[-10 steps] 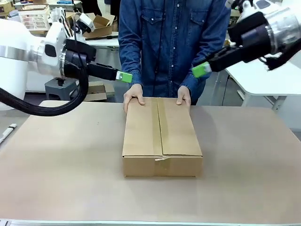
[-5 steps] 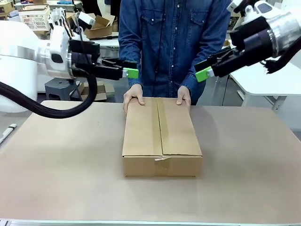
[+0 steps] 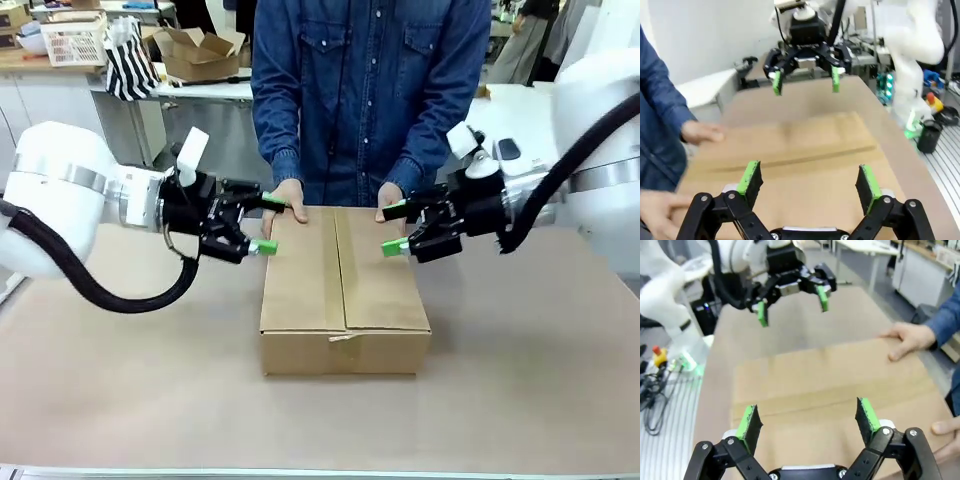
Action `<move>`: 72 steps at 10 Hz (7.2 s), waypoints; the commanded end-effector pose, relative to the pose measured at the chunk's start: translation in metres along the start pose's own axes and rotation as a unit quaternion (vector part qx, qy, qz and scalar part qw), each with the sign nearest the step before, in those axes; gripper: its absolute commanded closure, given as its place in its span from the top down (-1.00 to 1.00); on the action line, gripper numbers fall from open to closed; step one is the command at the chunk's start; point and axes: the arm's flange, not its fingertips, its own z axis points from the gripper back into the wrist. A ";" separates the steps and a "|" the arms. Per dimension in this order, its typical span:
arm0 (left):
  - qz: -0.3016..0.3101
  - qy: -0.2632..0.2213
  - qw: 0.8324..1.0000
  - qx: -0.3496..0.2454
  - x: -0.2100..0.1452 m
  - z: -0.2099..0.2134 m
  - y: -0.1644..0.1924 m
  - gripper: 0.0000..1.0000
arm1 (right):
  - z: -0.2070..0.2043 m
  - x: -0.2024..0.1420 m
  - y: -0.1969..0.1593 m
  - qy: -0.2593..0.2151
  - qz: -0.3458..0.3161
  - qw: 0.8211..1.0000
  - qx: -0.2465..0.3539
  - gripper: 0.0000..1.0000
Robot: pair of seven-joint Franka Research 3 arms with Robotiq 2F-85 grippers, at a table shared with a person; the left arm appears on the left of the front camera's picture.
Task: Pack the gift set into the box.
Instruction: Press and hold the closed box until the human finishes sealing it.
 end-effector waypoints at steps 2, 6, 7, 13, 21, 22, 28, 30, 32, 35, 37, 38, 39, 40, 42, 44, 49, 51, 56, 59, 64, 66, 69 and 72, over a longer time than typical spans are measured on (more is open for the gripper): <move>0.079 0.047 0.996 -0.014 -0.038 -0.013 -0.014 1.00 | -0.034 -0.043 -0.009 0.016 -0.039 0.999 0.005 1.00; 0.071 0.060 0.996 0.003 -0.049 -0.013 -0.015 1.00 | -0.024 -0.051 -0.009 0.050 -0.071 0.996 0.038 1.00; 0.052 0.053 0.997 -0.012 -0.041 -0.023 -0.019 1.00 | -0.023 -0.057 -0.019 0.034 -0.063 0.996 0.058 1.00; 0.054 0.028 0.998 0.005 -0.036 -0.052 -0.024 1.00 | -0.027 -0.077 -0.046 0.000 -0.012 0.994 0.111 1.00; 0.073 0.042 0.996 0.001 -0.044 -0.051 -0.024 1.00 | -0.030 -0.071 -0.043 0.001 0.000 0.993 0.116 1.00; 0.073 0.042 0.996 0.001 -0.044 -0.051 -0.024 1.00 | -0.030 -0.071 -0.043 0.001 0.000 0.993 0.116 1.00; 0.073 0.042 0.996 0.001 -0.044 -0.051 -0.024 1.00 | -0.030 -0.071 -0.043 0.001 0.000 0.993 0.116 1.00; 0.073 0.042 0.996 0.001 -0.044 -0.051 -0.024 1.00 | -0.030 -0.071 -0.043 0.001 0.000 0.993 0.116 1.00; 0.073 0.042 0.996 0.001 -0.044 -0.051 -0.024 1.00 | -0.030 -0.071 -0.043 0.001 0.000 0.993 0.116 1.00; 0.073 0.042 0.996 0.001 -0.044 -0.051 -0.024 1.00 | -0.030 -0.071 -0.043 0.001 0.000 0.993 0.116 1.00; 0.073 0.042 0.996 0.001 -0.044 -0.051 -0.024 1.00 | -0.030 -0.071 -0.043 0.001 0.000 0.993 0.116 1.00; 0.073 0.042 0.996 0.001 -0.044 -0.051 -0.024 1.00 | -0.030 -0.071 -0.043 0.001 0.000 0.993 0.116 1.00; 0.073 0.042 0.996 0.001 -0.044 -0.051 -0.024 1.00 | -0.030 -0.071 -0.043 0.001 0.000 0.993 0.116 1.00; 0.073 0.042 0.996 0.001 -0.044 -0.051 -0.024 1.00 | -0.030 -0.071 -0.043 0.001 0.000 0.993 0.116 1.00; 0.073 0.042 0.996 0.001 -0.044 -0.051 -0.024 1.00 | -0.030 -0.071 -0.043 0.001 0.000 0.993 0.116 1.00; 0.073 0.042 0.996 0.001 -0.044 -0.051 -0.024 1.00 | -0.030 -0.071 -0.043 0.001 0.000 0.993 0.116 1.00; 0.073 0.042 0.996 0.001 -0.044 -0.051 -0.024 1.00 | -0.030 -0.071 -0.043 0.001 0.000 0.993 0.116 1.00; 0.073 0.042 0.996 0.001 -0.044 -0.051 -0.024 1.00 | -0.030 -0.071 -0.043 0.001 0.000 0.993 0.116 1.00; 0.073 0.042 0.996 0.001 -0.044 -0.051 -0.024 1.00 | -0.030 -0.071 -0.043 0.001 0.000 0.993 0.116 1.00; 0.073 0.042 0.996 0.001 -0.044 -0.051 -0.024 1.00 | -0.030 -0.071 -0.043 0.001 0.000 0.993 0.116 1.00; 0.073 0.042 0.996 0.001 -0.044 -0.051 -0.024 1.00 | -0.030 -0.071 -0.043 0.001 0.000 0.993 0.116 1.00; 0.073 0.042 0.996 0.001 -0.044 -0.051 -0.024 1.00 | -0.030 -0.071 -0.043 0.001 0.000 0.993 0.116 1.00; 0.073 0.042 0.996 0.001 -0.044 -0.051 -0.024 1.00 | -0.030 -0.071 -0.043 0.001 0.000 0.993 0.116 1.00; 0.073 0.042 0.996 0.001 -0.044 -0.051 -0.024 1.00 | -0.030 -0.071 -0.043 0.001 0.000 0.993 0.116 1.00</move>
